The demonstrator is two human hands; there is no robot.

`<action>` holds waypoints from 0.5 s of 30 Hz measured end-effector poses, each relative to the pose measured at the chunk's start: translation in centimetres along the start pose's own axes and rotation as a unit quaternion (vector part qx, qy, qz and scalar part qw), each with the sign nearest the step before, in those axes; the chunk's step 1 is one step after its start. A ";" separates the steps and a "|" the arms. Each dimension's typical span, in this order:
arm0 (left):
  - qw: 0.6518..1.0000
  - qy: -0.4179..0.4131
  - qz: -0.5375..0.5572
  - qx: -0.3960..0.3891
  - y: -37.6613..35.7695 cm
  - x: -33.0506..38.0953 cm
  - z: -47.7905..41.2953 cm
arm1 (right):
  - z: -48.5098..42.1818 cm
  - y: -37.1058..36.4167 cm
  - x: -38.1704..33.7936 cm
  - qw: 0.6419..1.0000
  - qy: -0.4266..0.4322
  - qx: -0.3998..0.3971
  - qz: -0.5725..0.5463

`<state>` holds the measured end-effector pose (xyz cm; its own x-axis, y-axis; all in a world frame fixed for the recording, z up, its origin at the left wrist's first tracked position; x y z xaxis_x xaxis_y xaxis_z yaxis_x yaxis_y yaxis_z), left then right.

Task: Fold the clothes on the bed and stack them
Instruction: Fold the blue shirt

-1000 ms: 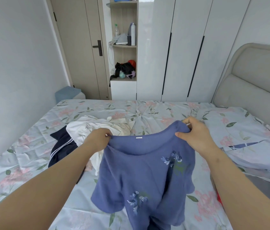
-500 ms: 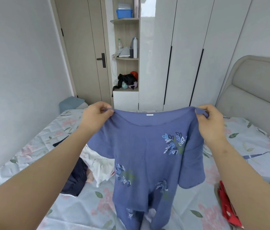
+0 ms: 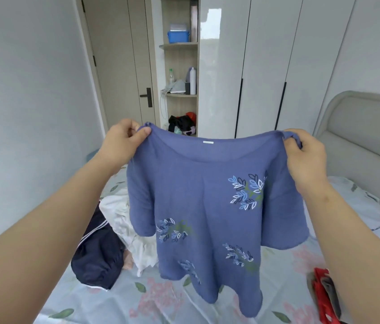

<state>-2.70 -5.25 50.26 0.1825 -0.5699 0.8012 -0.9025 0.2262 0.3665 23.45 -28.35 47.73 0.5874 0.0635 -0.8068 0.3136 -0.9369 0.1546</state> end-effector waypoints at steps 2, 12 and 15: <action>0.995 0.036 -0.001 -0.089 -0.4 -0.3 0.4 | 0.0 0.0 -0.3 0.997 0.031 -0.036 0.057; 0.920 0.043 -0.240 -0.308 -1.2 -3.1 2.0 | 0.4 0.9 2.3 0.969 -0.008 -0.170 0.181; 0.955 0.101 -0.076 -0.269 -1.7 -4.6 2.9 | 1.9 0.8 4.4 0.973 -0.116 -0.193 0.058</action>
<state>-3.15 -5.28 44.62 0.4163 -0.4765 0.7744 -0.5379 0.5576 0.6323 24.91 -29.41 43.21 0.4654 -0.1568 -0.8711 0.5377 -0.7317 0.4190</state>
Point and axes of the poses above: each hand's wrist, its own z-axis away from the middle knuckle, its own y-axis out of the back of the hand, x = y × z, the point moved 3 cm from there along -z, towards the middle knuckle, and after that the axes turned 1 degree about -x, right-handed, at the moved point
